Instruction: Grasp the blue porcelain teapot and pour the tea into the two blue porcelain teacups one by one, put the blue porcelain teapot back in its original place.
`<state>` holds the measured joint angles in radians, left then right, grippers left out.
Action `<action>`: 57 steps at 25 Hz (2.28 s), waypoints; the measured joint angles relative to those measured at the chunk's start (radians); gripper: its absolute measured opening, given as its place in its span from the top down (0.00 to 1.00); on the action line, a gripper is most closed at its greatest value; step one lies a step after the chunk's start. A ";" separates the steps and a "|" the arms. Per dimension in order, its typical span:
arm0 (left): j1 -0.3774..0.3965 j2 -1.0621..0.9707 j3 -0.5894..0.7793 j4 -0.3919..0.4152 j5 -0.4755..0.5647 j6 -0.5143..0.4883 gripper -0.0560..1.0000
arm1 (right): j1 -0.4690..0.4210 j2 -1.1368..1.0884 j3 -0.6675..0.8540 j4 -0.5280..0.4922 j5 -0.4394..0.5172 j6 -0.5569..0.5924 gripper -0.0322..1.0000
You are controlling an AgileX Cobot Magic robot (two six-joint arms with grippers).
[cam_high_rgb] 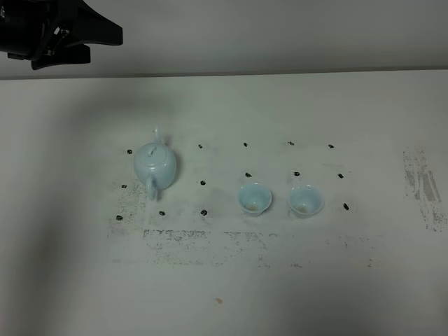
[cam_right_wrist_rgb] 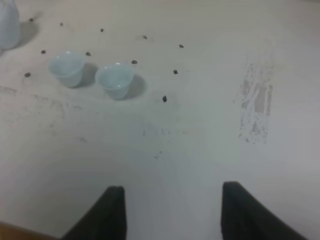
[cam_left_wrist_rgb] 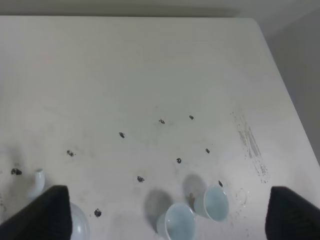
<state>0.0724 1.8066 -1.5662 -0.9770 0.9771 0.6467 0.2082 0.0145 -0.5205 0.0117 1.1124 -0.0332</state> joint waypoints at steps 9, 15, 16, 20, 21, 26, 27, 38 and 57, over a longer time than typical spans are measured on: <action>0.000 0.000 0.000 0.000 -0.001 0.002 0.24 | 0.000 -0.001 0.000 0.004 0.000 0.000 0.56; 0.000 0.000 0.000 0.000 -0.004 0.001 0.24 | -0.087 -0.001 0.000 0.010 0.000 0.000 0.56; 0.000 0.000 0.000 0.000 -0.004 0.001 0.24 | -0.122 -0.001 0.000 0.011 0.000 0.000 0.56; 0.000 0.000 0.000 0.000 -0.004 0.001 0.24 | -0.222 -0.001 0.000 0.012 0.000 0.000 0.56; 0.000 0.000 0.000 0.000 -0.004 0.001 0.24 | -0.229 -0.001 0.000 0.012 0.000 0.000 0.56; 0.000 0.000 0.000 0.000 -0.002 0.001 0.24 | -0.230 -0.001 0.000 0.015 0.000 0.000 0.56; 0.000 0.000 0.000 0.000 0.001 0.002 0.24 | -0.230 -0.001 0.000 0.015 0.000 0.000 0.56; -0.208 0.000 0.000 0.111 0.029 -0.048 0.24 | -0.230 -0.001 0.000 0.015 0.000 0.001 0.57; -0.836 0.137 0.000 0.977 0.002 -0.411 0.24 | -0.230 -0.001 0.000 0.018 0.000 0.001 0.57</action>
<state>-0.7632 1.9441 -1.5662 0.0000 0.9789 0.2359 -0.0222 0.0136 -0.5205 0.0300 1.1124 -0.0320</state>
